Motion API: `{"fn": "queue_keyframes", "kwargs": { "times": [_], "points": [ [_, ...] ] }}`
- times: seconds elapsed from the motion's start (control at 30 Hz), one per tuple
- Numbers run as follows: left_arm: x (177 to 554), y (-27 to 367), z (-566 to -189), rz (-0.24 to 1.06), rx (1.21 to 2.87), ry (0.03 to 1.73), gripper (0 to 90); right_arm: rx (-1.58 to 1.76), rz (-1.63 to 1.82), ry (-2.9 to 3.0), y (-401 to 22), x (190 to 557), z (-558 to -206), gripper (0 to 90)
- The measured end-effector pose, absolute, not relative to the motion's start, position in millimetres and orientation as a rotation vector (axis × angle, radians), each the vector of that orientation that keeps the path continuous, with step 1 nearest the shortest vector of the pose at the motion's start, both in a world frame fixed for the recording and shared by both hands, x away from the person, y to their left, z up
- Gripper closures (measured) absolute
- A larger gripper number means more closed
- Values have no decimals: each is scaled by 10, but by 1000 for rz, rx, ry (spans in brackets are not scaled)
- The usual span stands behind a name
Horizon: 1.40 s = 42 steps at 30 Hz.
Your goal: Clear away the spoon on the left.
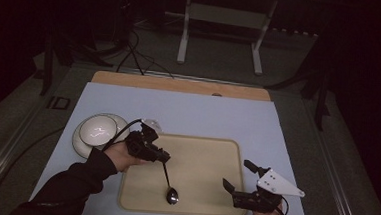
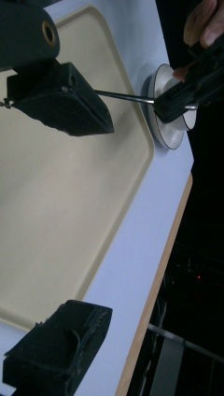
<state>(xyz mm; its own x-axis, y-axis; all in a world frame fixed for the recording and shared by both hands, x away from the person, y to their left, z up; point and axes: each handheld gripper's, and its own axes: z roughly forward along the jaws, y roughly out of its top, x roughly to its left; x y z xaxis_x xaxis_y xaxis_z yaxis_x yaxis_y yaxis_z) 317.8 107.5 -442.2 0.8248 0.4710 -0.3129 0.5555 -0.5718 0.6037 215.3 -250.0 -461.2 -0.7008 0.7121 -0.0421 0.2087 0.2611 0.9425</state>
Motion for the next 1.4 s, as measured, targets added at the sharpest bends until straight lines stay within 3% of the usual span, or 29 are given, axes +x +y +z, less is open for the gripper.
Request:
{"fn": "queue_keyframes", "kwargs": {
  "times": [0.67, 1.4],
  "points": [
    [3353, 981, -4683, -154, 2186, 823, 812, 834, 1444, 2079, -2498, 2156, -4615, 109],
    [3523, 763, -5102, -57, 2206, 914, 676, 826, 1446, 2098, -2486, 2164, -4624, 109]
  ]
}}
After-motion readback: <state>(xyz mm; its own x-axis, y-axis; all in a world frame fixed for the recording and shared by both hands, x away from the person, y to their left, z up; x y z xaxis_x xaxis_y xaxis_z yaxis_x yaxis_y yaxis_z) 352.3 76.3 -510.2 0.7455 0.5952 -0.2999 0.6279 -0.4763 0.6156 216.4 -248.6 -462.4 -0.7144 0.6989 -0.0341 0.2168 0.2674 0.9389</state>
